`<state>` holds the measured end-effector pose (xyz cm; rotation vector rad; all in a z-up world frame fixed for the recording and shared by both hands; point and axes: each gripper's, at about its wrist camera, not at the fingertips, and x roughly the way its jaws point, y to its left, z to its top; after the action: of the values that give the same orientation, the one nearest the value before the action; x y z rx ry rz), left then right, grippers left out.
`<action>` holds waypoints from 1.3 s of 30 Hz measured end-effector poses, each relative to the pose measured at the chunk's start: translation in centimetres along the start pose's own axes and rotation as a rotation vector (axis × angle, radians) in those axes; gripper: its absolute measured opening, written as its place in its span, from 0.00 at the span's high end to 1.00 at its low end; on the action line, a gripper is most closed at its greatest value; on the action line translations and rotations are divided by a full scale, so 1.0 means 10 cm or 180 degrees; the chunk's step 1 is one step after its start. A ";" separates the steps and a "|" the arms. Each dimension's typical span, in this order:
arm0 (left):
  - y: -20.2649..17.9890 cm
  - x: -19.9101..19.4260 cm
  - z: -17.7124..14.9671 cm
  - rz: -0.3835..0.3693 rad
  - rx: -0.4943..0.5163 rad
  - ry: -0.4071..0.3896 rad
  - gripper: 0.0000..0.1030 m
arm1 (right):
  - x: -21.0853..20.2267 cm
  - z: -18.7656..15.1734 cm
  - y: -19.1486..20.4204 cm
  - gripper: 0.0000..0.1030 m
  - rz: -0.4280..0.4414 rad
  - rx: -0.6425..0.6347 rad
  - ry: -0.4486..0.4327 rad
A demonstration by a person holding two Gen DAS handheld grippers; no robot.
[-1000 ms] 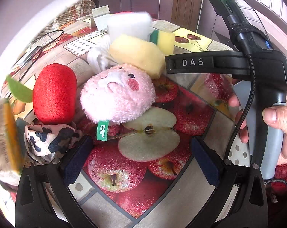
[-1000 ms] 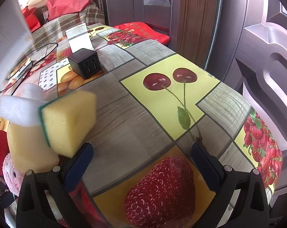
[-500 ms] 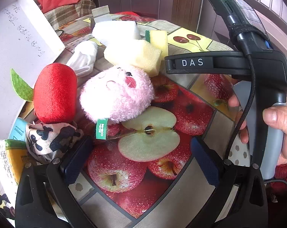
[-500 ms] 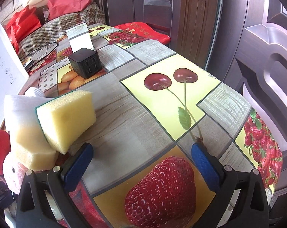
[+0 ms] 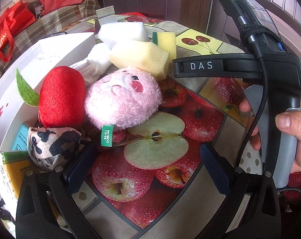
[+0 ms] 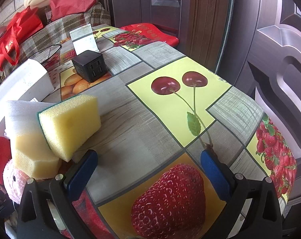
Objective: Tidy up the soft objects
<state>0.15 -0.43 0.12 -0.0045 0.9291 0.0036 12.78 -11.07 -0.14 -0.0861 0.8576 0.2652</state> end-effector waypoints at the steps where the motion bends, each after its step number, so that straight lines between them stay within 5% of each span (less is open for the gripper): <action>1: 0.00 0.00 0.00 0.0002 0.0001 0.0001 0.01 | 0.00 0.00 0.00 0.00 -0.0001 0.0000 0.0000; 33: -0.06 0.00 -0.01 -0.0023 0.0024 -0.0005 0.01 | 0.00 0.00 0.02 0.00 -0.0003 -0.0007 0.0002; 36: -0.15 -0.18 -0.08 -0.0208 0.0087 -0.0144 0.01 | -0.06 0.00 -0.03 0.00 0.0145 0.0096 -0.0068; 39: -0.22 -0.57 -0.16 -0.0416 0.0140 -0.0441 0.00 | -0.20 -0.03 -0.26 0.00 0.0586 0.0407 -0.0289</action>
<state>-4.51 -2.67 3.74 -0.0239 0.7889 -0.1362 11.98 -14.01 1.14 0.1238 0.7909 0.3830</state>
